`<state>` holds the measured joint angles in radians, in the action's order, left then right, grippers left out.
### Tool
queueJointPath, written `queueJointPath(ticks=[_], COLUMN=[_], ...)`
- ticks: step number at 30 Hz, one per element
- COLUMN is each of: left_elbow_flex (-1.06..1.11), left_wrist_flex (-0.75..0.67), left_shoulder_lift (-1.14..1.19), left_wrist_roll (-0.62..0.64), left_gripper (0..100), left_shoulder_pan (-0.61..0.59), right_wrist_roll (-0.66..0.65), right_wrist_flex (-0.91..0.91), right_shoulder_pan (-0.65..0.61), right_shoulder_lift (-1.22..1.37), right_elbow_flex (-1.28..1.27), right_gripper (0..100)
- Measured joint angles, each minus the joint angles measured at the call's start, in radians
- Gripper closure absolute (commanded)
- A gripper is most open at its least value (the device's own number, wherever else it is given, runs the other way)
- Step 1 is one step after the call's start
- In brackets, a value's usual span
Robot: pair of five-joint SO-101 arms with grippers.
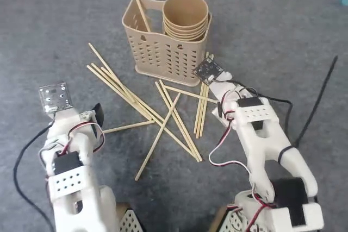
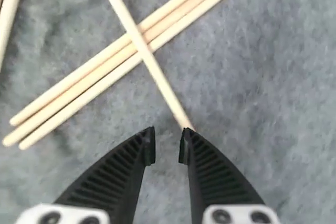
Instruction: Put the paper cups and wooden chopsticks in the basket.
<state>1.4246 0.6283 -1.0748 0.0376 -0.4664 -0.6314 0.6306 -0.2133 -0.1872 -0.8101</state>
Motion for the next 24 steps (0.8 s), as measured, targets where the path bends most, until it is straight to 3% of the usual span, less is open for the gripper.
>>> queueJointPath(ticks=[8,15,18,24], left_elbow_flex=[0.000,0.000,0.000,0.000], left_wrist_flex=[0.000,0.000,0.000,0.000], left_shoulder_lift=[0.000,0.000,0.000,0.000], left_wrist_roll=[0.000,0.000,0.000,0.000], left_gripper=[74,74,74,74], left_shoulder_pan=[0.000,0.000,0.000,0.000], right_wrist_roll=[-0.009,-0.011,-0.011,-0.012], right_wrist_flex=[-0.189,-0.081,-0.064,0.055], right_shoulder_pan=[0.006,0.002,0.003,0.006], right_shoulder_lift=[0.226,0.301,0.302,0.299], right_elbow_flex=[0.029,0.153,0.157,0.192], right_gripper=[91.0,92.2,99.8,98.9])
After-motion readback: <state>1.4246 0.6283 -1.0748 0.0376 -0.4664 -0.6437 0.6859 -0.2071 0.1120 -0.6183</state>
